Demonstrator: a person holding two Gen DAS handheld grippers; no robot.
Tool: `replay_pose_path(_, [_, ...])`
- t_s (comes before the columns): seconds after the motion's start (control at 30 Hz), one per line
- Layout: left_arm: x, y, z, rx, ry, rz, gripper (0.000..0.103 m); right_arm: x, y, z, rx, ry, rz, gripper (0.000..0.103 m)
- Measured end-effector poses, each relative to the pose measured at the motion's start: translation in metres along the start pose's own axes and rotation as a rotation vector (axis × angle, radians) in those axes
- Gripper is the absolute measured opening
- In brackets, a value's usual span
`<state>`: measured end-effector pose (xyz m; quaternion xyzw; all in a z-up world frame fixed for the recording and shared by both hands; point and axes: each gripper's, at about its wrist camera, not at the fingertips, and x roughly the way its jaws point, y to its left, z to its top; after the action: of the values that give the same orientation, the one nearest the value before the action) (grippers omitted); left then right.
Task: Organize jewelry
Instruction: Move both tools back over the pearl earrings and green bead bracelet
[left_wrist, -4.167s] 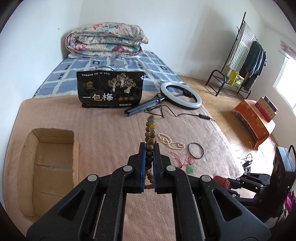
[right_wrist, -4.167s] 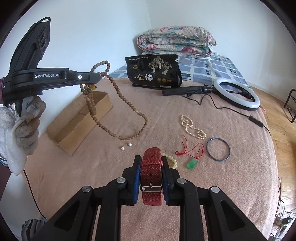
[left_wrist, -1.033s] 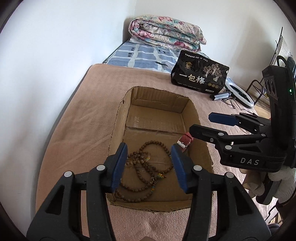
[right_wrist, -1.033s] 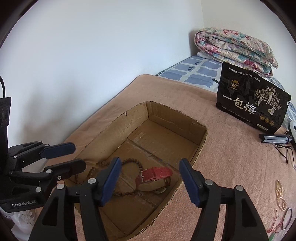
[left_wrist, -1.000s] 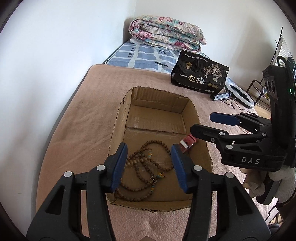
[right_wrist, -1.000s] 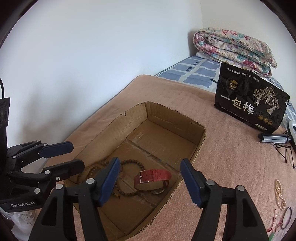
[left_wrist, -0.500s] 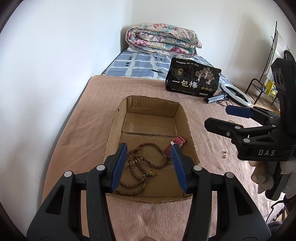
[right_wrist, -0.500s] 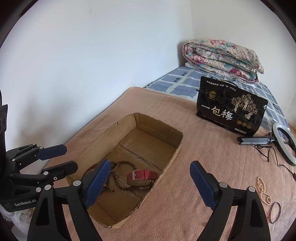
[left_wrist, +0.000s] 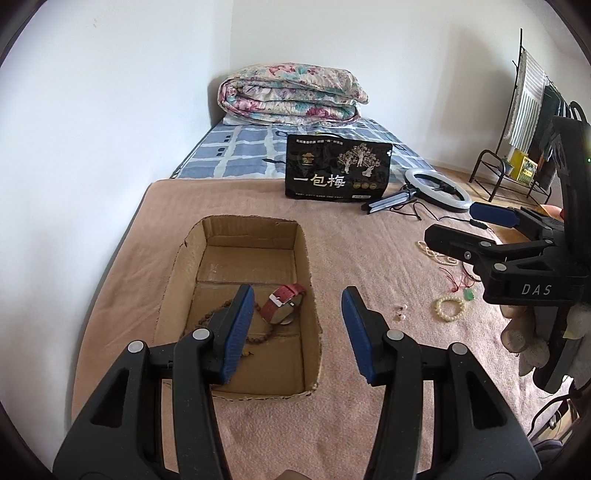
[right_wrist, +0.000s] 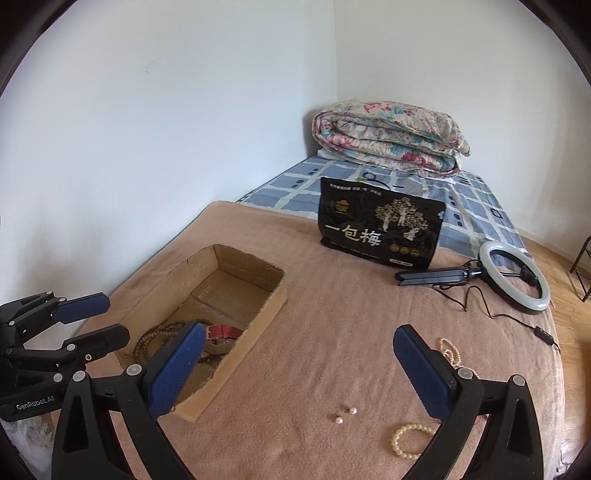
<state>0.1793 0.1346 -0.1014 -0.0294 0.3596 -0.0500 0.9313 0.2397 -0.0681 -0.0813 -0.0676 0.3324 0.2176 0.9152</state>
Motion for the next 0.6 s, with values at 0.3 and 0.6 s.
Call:
replay_pose_path(0.3, [0.011,-0.052,0.003,0.036,-0.003,-0.054,0.073,-0.041,-0.062,-0.021,0.019,-0.037,-0.126,0.103])
replay_pose_path(0.6, [0.046,-0.097,-0.010,0.068,0.055,-0.119,0.073,-0.066,-0.126,-0.052,0.070,-0.004,-0.189,0.103])
